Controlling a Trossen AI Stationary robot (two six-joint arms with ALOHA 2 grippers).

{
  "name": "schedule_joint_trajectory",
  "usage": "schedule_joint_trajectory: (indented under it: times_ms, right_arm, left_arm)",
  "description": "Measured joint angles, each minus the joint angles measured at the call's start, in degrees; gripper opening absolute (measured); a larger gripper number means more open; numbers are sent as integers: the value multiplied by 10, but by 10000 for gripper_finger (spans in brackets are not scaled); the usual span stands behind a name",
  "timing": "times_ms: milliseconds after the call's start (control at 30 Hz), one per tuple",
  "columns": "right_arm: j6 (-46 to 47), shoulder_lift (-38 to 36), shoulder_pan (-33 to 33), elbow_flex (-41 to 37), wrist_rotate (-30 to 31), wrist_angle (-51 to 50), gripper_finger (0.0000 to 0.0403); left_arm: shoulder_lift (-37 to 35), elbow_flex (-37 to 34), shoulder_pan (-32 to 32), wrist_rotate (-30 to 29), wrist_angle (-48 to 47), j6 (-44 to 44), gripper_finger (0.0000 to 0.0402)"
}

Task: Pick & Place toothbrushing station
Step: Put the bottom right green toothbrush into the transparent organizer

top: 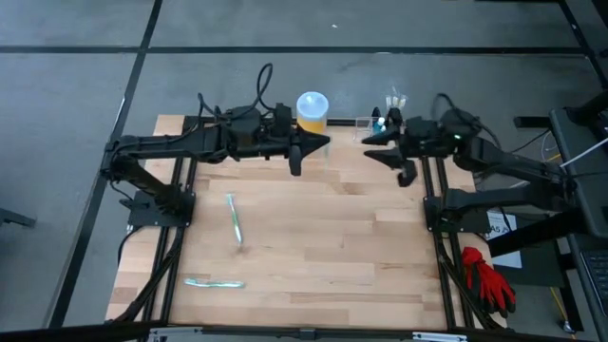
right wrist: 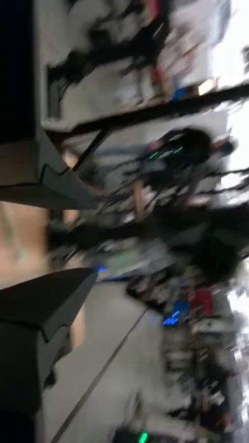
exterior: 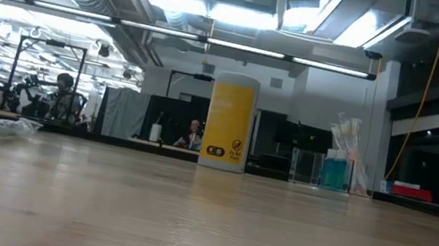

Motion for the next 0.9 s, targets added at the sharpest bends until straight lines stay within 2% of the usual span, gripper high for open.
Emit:
schedule_joint_trajectory:
  times_ms: [367,900]
  right_arm:
    - [-38,97,-1,64,12,-21,150]
    - [58,106,-1,65,-49,16,152]
  left_arm:
    - [61,107,-16,8,-11,44,2]
    - [60,113,-13,10,-40,58,2]
